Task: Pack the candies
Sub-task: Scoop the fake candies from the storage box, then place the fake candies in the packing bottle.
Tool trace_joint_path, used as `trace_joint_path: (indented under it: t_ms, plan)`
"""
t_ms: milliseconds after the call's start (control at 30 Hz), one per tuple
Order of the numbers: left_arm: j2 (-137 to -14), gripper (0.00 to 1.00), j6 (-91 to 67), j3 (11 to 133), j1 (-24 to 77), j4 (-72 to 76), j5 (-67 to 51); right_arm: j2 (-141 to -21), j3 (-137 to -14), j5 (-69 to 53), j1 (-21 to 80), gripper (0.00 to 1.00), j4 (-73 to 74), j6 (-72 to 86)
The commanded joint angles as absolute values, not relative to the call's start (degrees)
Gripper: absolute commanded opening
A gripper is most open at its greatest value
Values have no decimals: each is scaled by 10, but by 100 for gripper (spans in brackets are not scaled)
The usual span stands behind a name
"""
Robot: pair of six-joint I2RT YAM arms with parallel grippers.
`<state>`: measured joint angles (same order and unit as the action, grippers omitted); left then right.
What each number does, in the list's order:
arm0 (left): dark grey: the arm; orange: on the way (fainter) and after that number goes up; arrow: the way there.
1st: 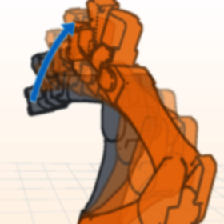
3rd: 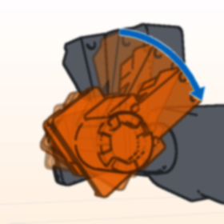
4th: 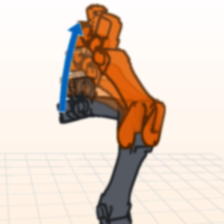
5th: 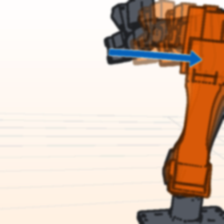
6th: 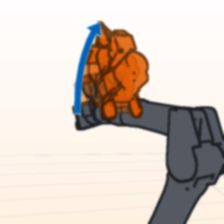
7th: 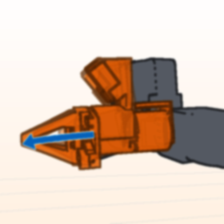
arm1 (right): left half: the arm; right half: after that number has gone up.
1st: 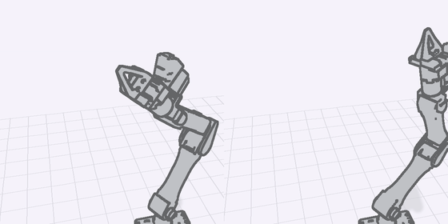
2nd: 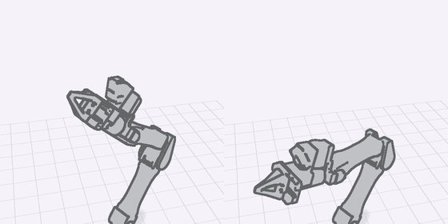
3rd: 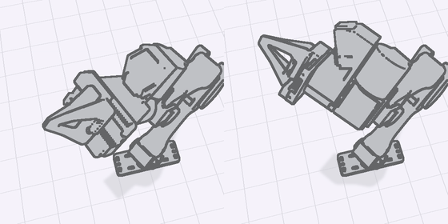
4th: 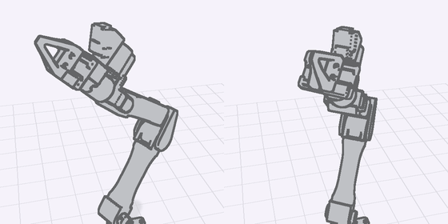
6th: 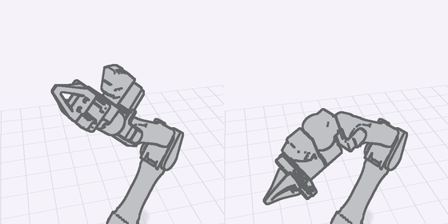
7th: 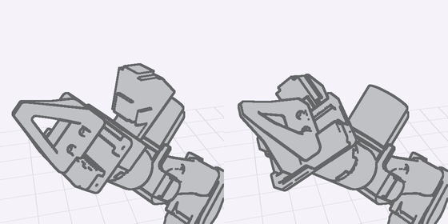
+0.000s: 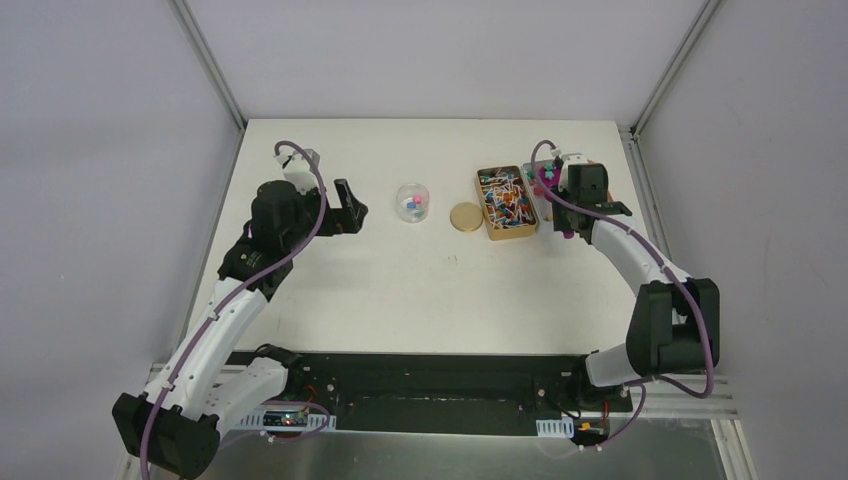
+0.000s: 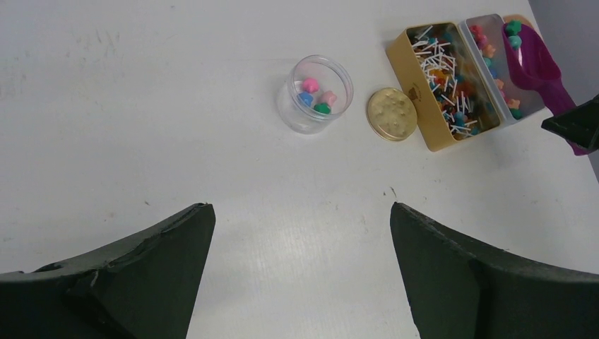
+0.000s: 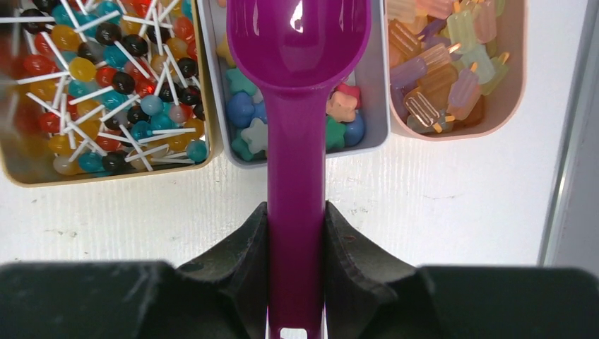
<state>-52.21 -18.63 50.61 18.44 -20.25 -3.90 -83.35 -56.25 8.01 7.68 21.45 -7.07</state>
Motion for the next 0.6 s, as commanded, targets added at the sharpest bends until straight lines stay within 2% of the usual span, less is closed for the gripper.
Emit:
trace_joint_path:
  t_ms: [0,300,567]
  plan:
    - [-501,99,-183,503,189,-191,-9,-788,-609,64,77,0,215,-96]
    - [-476,99,-185,506,189,-199,57,-790,-685,89,115,0,272,-143]
    - [-471,99,-188,508,189,-205,88,-829,-760,129,195,0,325,-177]
